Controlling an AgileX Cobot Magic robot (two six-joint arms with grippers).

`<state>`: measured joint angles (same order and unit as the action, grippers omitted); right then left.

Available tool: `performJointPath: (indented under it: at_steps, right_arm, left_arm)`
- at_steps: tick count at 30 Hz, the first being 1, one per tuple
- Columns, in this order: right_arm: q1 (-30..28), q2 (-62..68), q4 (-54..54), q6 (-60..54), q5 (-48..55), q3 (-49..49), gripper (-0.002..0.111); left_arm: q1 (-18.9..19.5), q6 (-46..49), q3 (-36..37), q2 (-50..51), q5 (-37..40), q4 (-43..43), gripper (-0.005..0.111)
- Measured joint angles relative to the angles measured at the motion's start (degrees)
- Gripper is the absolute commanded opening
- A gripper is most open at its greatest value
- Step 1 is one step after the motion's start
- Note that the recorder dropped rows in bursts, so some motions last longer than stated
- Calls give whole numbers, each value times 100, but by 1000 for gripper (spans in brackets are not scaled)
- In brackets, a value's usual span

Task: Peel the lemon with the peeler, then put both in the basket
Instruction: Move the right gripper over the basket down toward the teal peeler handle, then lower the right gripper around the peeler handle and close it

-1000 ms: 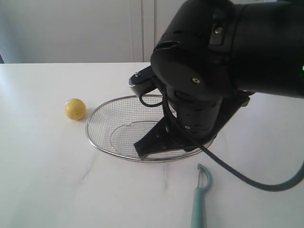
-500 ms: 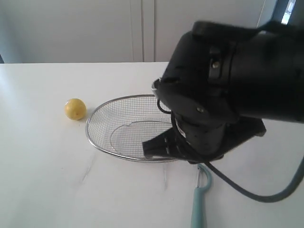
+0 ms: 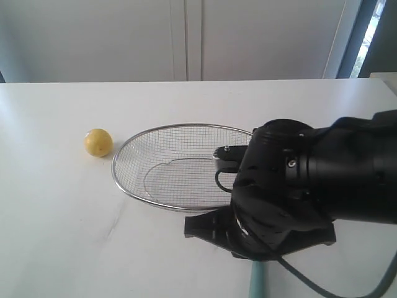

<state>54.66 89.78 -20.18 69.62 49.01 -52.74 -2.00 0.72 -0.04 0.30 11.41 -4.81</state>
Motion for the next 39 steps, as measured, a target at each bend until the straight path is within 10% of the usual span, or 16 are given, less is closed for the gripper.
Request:
performJointPath:
  at_steps: [7,39]
  right_arm:
    - [0,0,82,223,-299,231,44]
    - [-141,0,-383,1273,-1357,1118,44]
  left_arm:
    - [0,0,0,0,0,0,1]
    - [0,0,0,0,0,0,1]
